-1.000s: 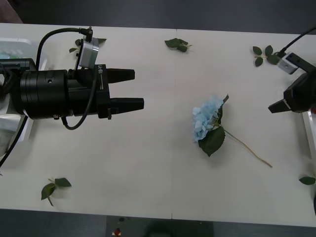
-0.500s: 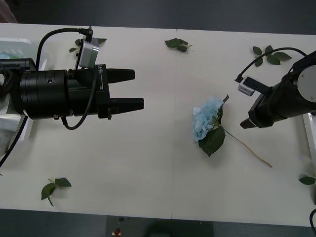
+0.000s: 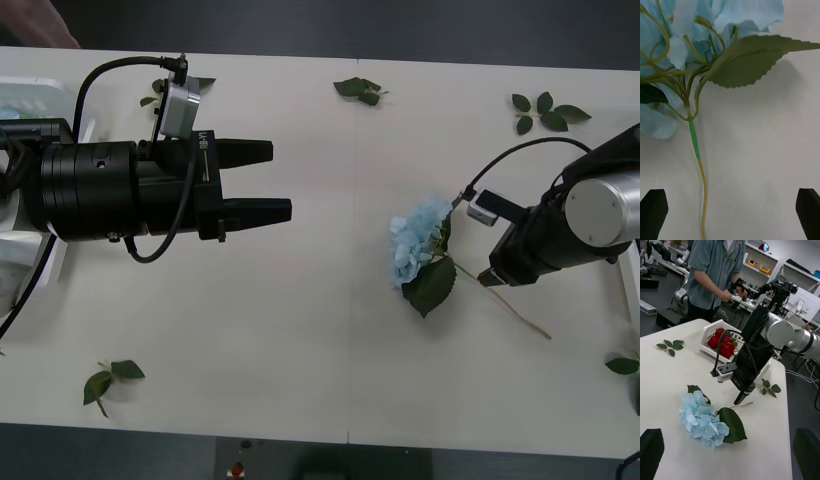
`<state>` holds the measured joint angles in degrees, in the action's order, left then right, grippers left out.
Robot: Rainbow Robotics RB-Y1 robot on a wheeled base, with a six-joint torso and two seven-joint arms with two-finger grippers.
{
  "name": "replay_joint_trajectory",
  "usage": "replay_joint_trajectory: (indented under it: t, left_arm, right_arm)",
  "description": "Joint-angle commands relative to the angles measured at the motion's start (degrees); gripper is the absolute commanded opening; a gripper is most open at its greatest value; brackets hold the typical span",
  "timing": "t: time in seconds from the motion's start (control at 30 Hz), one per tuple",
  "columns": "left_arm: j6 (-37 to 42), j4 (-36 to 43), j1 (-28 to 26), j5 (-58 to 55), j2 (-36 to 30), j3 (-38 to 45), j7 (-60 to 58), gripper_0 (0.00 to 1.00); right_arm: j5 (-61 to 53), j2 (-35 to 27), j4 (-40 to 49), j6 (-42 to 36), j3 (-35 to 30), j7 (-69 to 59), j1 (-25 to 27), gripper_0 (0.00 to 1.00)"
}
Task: Put the red flowers into the right box and the blue flowers into the left box
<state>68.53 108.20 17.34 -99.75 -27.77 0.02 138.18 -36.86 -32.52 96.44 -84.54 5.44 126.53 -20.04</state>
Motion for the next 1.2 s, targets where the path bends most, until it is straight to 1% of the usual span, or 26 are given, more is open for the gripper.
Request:
replay_joint_trajectory:
  t: [0.03, 0.4, 0.93, 1.2]
  left_arm:
    - [0.47, 1.93, -0.56, -0.62, -1.67, 0.50, 2.27, 1.00]
    - [0.47, 1.93, -0.56, -0.62, -1.67, 0.50, 2.27, 1.00]
    - [0.47, 1.93, -0.56, -0.62, -1.67, 0.50, 2.27, 1.00]
    - [0.47, 1.93, -0.56, -0.62, -1.67, 0.50, 2.27, 1.00]
  right_arm:
    - [1.00, 1.58, 0.94, 0.17, 0.10, 1.88, -0.61, 1.00]
    - [2.49, 4.57, -4.07, 3.16, 0.10, 2.67, -0.35, 1.00]
    - [5.57, 6.85, -4.15, 5.00, 0.10, 3.02, 2.38, 1.00]
    - [7.42, 8.44, -4.24, 5.36, 0.10, 3.02, 2.82, 1.00]
